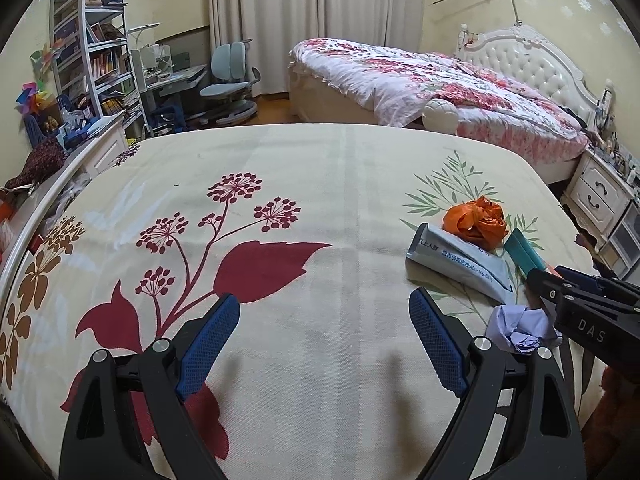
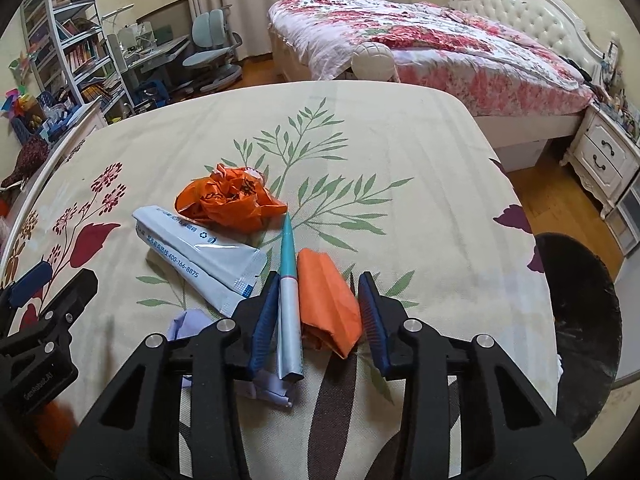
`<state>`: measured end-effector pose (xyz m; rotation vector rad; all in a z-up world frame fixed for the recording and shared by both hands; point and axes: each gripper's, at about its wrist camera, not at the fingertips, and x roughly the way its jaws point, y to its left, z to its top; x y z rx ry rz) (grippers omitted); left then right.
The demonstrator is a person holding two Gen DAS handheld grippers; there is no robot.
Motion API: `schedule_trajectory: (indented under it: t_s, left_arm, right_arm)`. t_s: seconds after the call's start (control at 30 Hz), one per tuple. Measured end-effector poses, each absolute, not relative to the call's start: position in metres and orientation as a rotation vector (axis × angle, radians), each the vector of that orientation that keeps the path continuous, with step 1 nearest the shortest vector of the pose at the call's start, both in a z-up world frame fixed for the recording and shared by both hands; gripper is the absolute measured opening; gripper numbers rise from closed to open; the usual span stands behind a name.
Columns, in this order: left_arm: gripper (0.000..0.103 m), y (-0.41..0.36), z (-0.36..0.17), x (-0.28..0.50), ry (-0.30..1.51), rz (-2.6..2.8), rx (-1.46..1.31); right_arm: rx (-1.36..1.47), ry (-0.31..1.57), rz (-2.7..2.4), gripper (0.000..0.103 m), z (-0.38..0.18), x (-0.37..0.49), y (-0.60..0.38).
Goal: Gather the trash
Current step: 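Grasp the teal marker and orange paper together with the right tool, then grasp the lavender cloth with the left tool while the right tool holds marker and paper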
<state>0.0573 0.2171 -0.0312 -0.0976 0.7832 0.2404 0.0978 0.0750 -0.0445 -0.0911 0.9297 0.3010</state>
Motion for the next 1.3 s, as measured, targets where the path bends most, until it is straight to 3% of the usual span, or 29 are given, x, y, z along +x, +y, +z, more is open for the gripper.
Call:
schedule_trajectory:
  t_s: [0.13, 0.17, 1.3]
  left_arm:
    - [0.086, 0.21, -0.03, 0.058, 0.782, 0.228, -0.089]
    - [0.086, 0.208, -0.03, 0.058, 0.782, 0.222, -0.088]
    - [0.086, 0.099, -0.042, 0.07, 0.854, 0.008, 0.013]
  right_arm:
    - [-0.092, 0.917, 0.302, 0.028, -0.043, 0.095, 0.07]
    - [-0.089, 0.915, 0.297, 0.018, -0.043, 0.095, 0.067]
    - [0.044, 0.888, 0.219, 0.017, -0.046, 0.068, -0.028]
